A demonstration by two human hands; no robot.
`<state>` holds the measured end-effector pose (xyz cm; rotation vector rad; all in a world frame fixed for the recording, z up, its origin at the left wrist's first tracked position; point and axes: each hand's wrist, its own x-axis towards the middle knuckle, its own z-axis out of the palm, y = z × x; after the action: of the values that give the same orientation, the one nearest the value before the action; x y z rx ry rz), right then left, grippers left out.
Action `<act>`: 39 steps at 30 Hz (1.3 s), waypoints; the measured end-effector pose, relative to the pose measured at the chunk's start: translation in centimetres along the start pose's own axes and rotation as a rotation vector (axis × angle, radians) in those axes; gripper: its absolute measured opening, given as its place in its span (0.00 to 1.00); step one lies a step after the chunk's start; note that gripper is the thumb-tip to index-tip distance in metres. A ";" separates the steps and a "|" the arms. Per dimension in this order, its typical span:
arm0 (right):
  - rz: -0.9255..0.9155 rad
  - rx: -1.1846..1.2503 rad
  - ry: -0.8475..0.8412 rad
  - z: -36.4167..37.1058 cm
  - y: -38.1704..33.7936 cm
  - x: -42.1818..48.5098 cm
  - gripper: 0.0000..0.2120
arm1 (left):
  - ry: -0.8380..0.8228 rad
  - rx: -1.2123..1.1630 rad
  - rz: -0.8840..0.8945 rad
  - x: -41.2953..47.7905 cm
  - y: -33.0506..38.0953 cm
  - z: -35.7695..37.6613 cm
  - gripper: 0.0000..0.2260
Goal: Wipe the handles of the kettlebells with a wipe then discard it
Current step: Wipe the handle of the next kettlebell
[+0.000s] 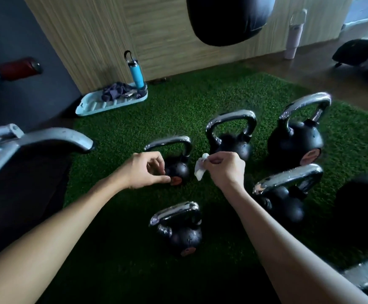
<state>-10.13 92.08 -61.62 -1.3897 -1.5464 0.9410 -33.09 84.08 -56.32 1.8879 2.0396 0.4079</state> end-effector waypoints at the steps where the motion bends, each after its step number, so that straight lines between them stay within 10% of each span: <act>1: 0.018 0.027 -0.001 -0.2 -0.6 0.9 0.02 | -0.018 0.030 -0.028 0.5 0.4 -0.9 0.15; 11: 0.161 0.185 -0.026 2.5 -3.5 7.0 0.06 | -0.120 0.382 -0.221 6.7 0.3 -5.1 0.12; 21: -0.148 -0.115 -0.016 5.8 -1.6 8.3 0.04 | 0.148 0.268 -0.101 14.1 -8.3 -1.9 0.29; 39: -0.548 -0.449 0.045 10.7 -2.9 5.7 0.03 | 0.347 0.029 0.049 9.0 -9.5 2.9 0.17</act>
<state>-21.40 97.44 -62.34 -1.1564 -2.0378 0.2348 -41.02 92.23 -63.37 2.0017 2.2228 0.7697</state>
